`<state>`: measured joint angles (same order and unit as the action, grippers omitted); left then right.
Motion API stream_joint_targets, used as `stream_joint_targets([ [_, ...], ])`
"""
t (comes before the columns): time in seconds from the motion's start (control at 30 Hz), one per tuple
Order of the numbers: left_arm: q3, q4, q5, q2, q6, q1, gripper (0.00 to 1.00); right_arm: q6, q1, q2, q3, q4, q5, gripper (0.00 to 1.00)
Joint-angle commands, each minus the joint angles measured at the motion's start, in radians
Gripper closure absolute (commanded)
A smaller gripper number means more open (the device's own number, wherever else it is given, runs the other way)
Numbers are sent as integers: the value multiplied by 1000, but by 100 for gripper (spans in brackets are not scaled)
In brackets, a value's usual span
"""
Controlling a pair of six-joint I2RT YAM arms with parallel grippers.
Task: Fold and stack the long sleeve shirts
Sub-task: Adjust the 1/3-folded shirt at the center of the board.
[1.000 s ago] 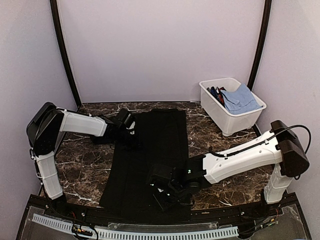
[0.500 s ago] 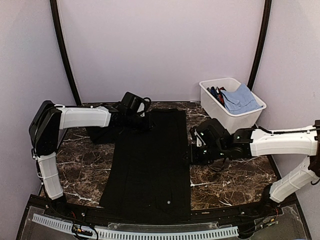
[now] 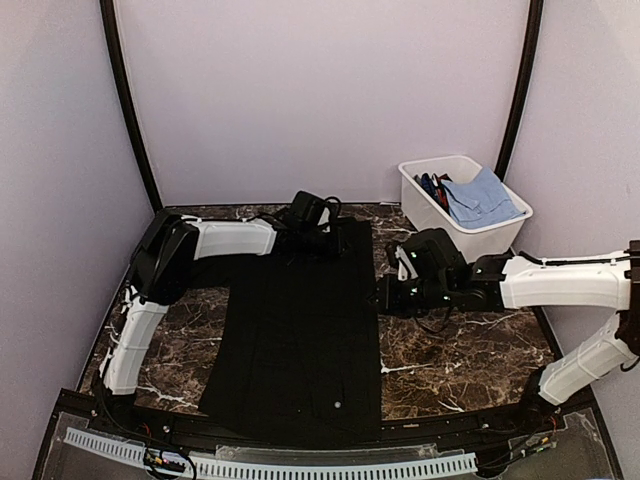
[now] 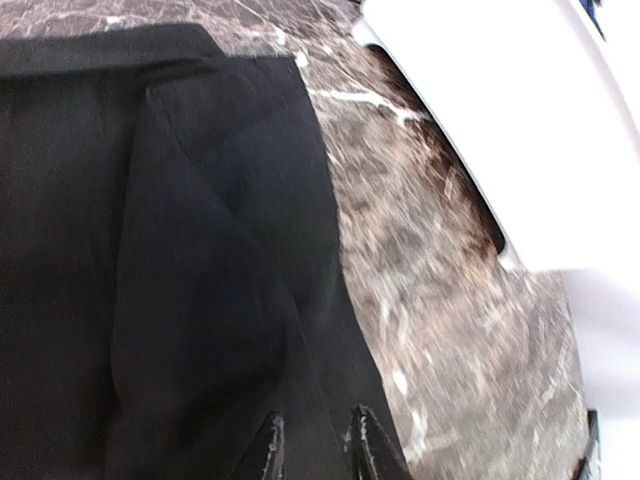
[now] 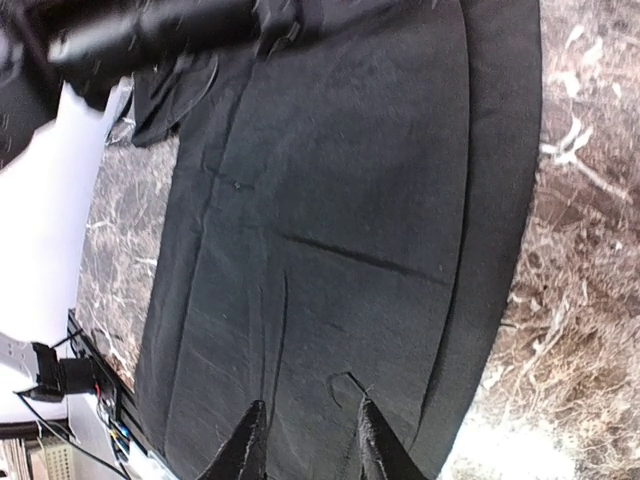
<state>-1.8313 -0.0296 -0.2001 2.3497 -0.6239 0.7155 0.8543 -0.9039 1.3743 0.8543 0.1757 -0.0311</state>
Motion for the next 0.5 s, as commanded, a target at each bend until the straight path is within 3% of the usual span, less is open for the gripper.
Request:
stream_joint_targets([
  [0.0, -143, -27, 60, 71, 14, -16, 77, 9, 2, -26, -64, -53, -53, 72],
  [0.33, -401, -138, 30, 313, -58, -72, 77, 24, 1, -88, -164, -54, -69, 72],
  [0.47, -454, -156, 26, 332, -69, -84, 73, 12, 0, -92, -160, -43, -78, 72],
])
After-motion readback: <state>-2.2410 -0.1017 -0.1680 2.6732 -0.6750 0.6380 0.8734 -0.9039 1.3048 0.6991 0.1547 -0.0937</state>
